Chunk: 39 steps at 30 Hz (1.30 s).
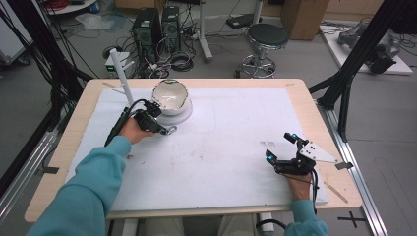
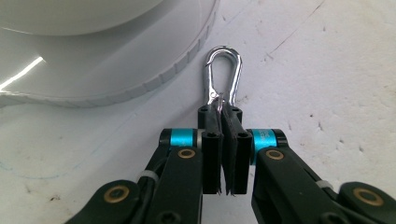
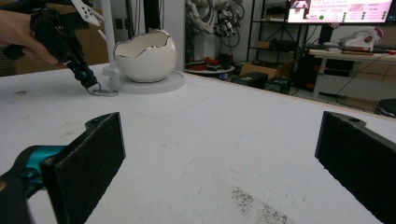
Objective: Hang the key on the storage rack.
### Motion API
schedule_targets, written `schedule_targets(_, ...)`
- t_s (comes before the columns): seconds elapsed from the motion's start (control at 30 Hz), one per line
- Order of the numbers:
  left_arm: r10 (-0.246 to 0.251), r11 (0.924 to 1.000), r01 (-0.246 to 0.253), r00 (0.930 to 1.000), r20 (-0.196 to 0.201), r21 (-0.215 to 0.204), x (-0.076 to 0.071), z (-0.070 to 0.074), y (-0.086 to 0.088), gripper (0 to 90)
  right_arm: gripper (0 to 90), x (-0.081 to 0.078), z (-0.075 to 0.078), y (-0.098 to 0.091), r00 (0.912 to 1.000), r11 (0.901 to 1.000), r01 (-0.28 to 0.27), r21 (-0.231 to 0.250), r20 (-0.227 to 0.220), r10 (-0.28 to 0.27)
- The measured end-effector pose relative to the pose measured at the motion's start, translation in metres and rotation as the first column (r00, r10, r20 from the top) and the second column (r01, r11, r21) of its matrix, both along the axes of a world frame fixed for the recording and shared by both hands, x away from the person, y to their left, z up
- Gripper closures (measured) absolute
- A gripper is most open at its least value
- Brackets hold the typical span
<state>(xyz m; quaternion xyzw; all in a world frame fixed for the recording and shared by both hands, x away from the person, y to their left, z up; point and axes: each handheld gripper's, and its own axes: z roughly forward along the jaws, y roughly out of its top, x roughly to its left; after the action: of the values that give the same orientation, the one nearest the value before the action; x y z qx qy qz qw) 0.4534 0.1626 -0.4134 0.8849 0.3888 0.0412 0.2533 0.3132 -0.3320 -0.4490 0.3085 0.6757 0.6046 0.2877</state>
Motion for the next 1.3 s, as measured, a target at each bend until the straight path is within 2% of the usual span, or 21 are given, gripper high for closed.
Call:
schedule_targets(0.23,0.002,1.0000,-0.002,1.0000,0.005,0.004,-0.001,0.000,0.000,88.0,0.7,0.000,0.000,0.000,1.0000,1.0000,0.001,0.000,0.002,-0.001)
schedule_targets(0.43,-0.001,0.9999,0.001,1.0000,0.006,-0.011,-0.002,0.001,0.001,88.2,0.7,0.000,0.000,0.000,1.0000,1.0000,0.000,-0.002,0.000,0.000)
schedule_targets(0.57,-0.002,0.9988,0.003,0.9994,0.035,-0.048,-0.004,0.008,0.005,88.3,0.7,0.000,0.000,0.001,1.0000,1.0000,0.000,0.001,-0.003,0.000)
schedule_targets(0.63,0.001,0.9963,0.004,0.9988,0.050,-0.086,-0.005,0.015,0.011,88.3,0.7,0.000,0.000,0.001,1.0000,1.0000,-0.003,0.000,-0.002,0.003)
schedule_targets(0.83,0.011,0.9916,0.000,0.9963,0.085,-0.130,-0.011,0.031,0.026,88.4,0.7,-0.001,0.000,0.001,1.0000,1.0000,-0.002,-0.002,-0.003,0.002)
schedule_targets(0.93,0.024,0.9859,-0.003,0.9922,0.122,-0.168,-0.017,0.049,0.043,88.4,0.7,0.000,0.000,0.001,1.0000,1.0000,-0.001,-0.005,-0.001,0.001)
schedule_targets(0.97,0.024,0.9859,-0.003,0.9922,0.122,-0.168,-0.017,0.049,0.043,88.3,0.7,0.000,0.000,0.001,1.0000,1.0000,-0.001,-0.005,-0.001,0.001)
schedule_targets(1.07,0.025,0.9836,0.005,0.9861,0.164,-0.180,-0.022,0.063,0.054,88.4,0.7,-0.001,0.000,0.001,1.0000,1.0000,-0.002,-0.007,-0.001,0.002)
schedule_targets(1.1,0.042,0.9731,0.003,0.9808,0.190,-0.230,-0.025,0.072,0.064,88.4,0.7,0.000,0.000,0.001,1.0000,1.0000,-0.002,-0.009,0.004,0.002)
schedule_targets(1.17,0.052,0.9709,-0.003,0.9781,0.201,-0.240,-0.027,0.075,0.069,88.4,0.7,-0.001,0.000,0.001,1.0000,1.0000,-0.003,-0.007,-0.001,0.003)
schedule_targets(1.23,0.062,0.9750,-0.012,0.9732,0.222,-0.222,-0.029,0.082,0.077,88.4,0.7,-0.001,0.000,0.001,1.0000,1.0000,-0.002,-0.006,-0.002,0.002)
schedule_targets(1.3,0.071,0.9748,-0.017,0.9685,0.239,-0.223,-0.030,0.090,0.086,88.4,0.7,-0.001,0.000,0.001,1.0000,1.0000,0.001,-0.007,0.001,-0.001)
